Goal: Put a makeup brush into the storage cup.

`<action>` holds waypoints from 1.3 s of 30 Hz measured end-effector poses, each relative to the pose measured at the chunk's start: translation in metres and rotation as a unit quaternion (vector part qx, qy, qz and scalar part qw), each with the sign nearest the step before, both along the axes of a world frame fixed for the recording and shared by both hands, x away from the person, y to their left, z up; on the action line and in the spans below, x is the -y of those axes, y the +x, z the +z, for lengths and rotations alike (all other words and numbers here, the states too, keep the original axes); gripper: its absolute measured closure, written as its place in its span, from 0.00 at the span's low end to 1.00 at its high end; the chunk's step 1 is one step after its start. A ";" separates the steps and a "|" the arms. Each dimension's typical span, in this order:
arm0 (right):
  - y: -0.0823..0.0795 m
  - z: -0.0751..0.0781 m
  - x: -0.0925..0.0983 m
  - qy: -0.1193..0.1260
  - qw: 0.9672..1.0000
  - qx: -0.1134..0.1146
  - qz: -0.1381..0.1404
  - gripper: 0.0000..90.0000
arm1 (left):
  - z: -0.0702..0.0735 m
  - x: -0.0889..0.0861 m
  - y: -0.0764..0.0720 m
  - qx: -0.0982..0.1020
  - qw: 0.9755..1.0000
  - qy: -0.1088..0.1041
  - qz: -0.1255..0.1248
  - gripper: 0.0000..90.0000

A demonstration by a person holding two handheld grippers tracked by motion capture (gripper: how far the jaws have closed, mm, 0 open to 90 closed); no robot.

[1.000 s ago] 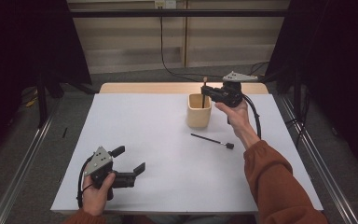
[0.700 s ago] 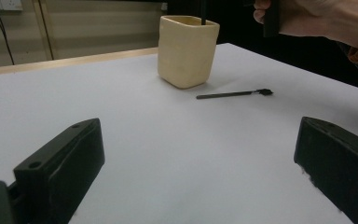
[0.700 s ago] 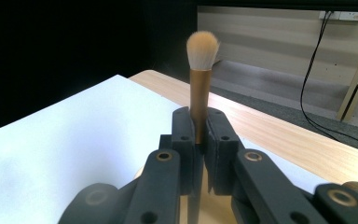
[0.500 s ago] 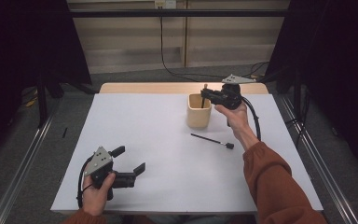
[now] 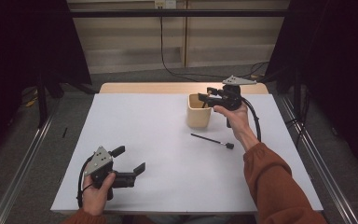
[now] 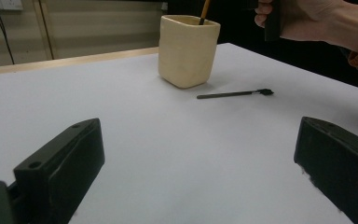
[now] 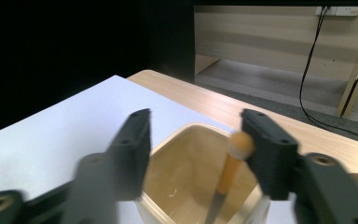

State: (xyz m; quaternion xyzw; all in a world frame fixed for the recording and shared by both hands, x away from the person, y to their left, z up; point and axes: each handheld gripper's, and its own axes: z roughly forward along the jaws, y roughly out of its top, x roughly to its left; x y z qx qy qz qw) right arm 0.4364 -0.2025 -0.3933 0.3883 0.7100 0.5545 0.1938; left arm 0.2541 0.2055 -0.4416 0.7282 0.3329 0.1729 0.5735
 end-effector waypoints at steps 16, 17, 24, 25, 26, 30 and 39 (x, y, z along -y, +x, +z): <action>-0.008 0.001 0.011 0.005 1.000 0.013 -0.010 0.12 | 0.000 0.000 0.001 -0.001 1.000 0.002 0.000 0.02; -0.009 0.001 0.012 0.007 1.000 0.014 -0.010 0.11 | 0.000 0.000 0.000 -0.001 1.000 0.001 0.001 0.02; -0.016 0.002 0.017 0.016 1.000 0.012 -0.014 0.08 | 0.000 0.000 0.001 0.000 1.000 -0.001 0.000 0.02; -0.017 0.002 0.018 0.017 1.000 0.012 -0.015 0.08 | 0.000 0.000 0.001 0.000 1.000 -0.001 0.000 0.02; -0.018 0.000 0.019 0.017 1.000 0.011 -0.017 0.07 | 0.001 -0.001 0.001 0.001 1.000 -0.003 0.002 0.02; -0.024 -0.002 0.024 0.022 1.000 0.009 -0.016 0.05 | 0.001 -0.004 0.002 0.002 1.000 -0.005 0.009 0.02; -0.038 -0.002 0.033 0.021 1.000 0.008 -0.012 0.04 | 0.002 -0.007 0.003 0.002 1.000 -0.006 0.016 0.02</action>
